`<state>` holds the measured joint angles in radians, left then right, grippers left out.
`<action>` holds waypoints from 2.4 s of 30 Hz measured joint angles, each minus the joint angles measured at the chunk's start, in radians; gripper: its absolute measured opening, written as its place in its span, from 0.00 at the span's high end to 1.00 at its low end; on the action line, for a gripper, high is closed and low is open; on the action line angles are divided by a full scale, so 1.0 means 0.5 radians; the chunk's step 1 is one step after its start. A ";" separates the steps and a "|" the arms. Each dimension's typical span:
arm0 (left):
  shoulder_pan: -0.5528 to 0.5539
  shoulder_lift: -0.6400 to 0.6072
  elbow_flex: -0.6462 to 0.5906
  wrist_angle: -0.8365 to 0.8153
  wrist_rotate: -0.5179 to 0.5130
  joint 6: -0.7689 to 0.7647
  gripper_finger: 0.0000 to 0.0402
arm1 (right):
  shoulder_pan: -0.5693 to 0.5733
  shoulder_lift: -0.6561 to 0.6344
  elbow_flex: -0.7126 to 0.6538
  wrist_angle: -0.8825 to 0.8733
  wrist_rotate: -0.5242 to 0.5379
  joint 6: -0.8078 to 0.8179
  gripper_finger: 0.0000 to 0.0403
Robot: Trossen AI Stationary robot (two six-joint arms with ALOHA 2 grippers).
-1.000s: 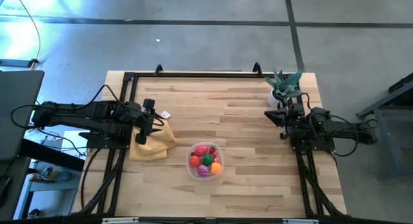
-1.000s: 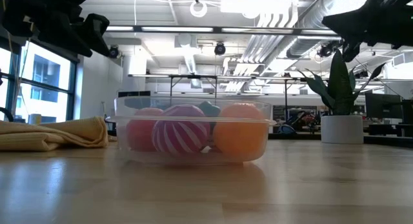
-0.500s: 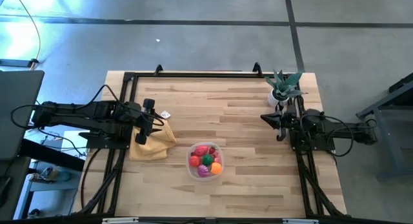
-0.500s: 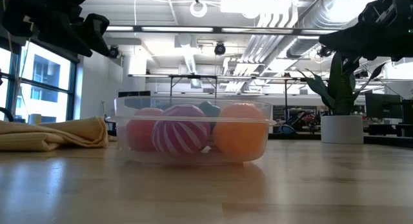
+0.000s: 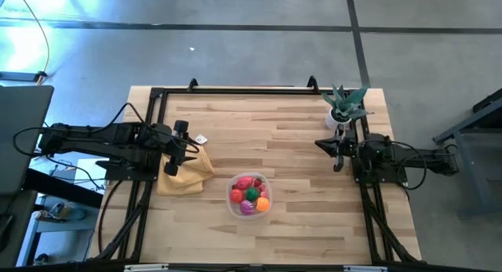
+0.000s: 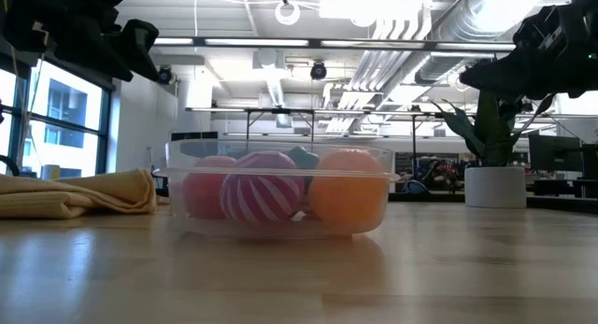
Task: Pick and placing Produce into tupperware
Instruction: Return to Home Position
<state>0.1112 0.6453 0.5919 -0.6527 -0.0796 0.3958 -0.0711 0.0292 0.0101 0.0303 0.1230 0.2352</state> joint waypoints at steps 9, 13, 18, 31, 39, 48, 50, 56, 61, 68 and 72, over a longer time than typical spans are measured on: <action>0.000 0.000 0.000 0.138 0.185 -0.017 0.45 | -0.001 0.000 0.001 -0.005 0.001 0.000 1.00; 0.000 -0.001 0.000 0.206 0.275 -0.197 0.45 | -0.001 0.000 0.002 -0.007 0.001 0.000 1.00; 0.000 0.002 0.000 0.223 0.279 -0.224 0.45 | -0.001 0.000 0.002 -0.008 0.002 0.000 1.00; 0.000 0.013 0.000 0.489 -0.126 -0.233 0.45 | 0.000 0.000 0.002 -0.009 0.005 0.000 1.00; 0.000 0.014 0.000 0.989 -0.143 -0.227 0.45 | -0.001 0.000 0.003 -0.009 0.005 0.000 1.00; 0.002 0.014 0.021 1.136 0.137 -0.412 0.45 | 0.000 0.000 0.003 -0.009 0.005 0.000 1.00; 0.001 0.013 0.092 1.093 0.370 -0.452 0.45 | 0.000 0.000 0.003 -0.009 0.004 0.000 1.00; 0.000 -0.131 0.504 0.386 0.404 -0.398 0.45 | -0.001 0.001 0.003 -0.009 0.004 0.000 1.00; 0.000 -0.408 0.639 -0.031 0.152 -0.375 0.45 | 0.000 0.001 0.003 -0.009 0.003 0.000 1.00; 0.000 -0.931 0.546 -0.092 -0.015 -0.364 0.45 | -0.001 0.002 0.003 -0.009 0.003 0.000 1.00; 0.000 -1.148 0.468 -0.112 -0.008 -0.298 0.45 | 0.000 0.002 0.003 -0.009 0.003 0.000 1.00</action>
<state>0.1112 0.0715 0.8258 -0.7089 -0.0837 0.2470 -0.0711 0.0299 0.0116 0.0257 0.1243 0.2352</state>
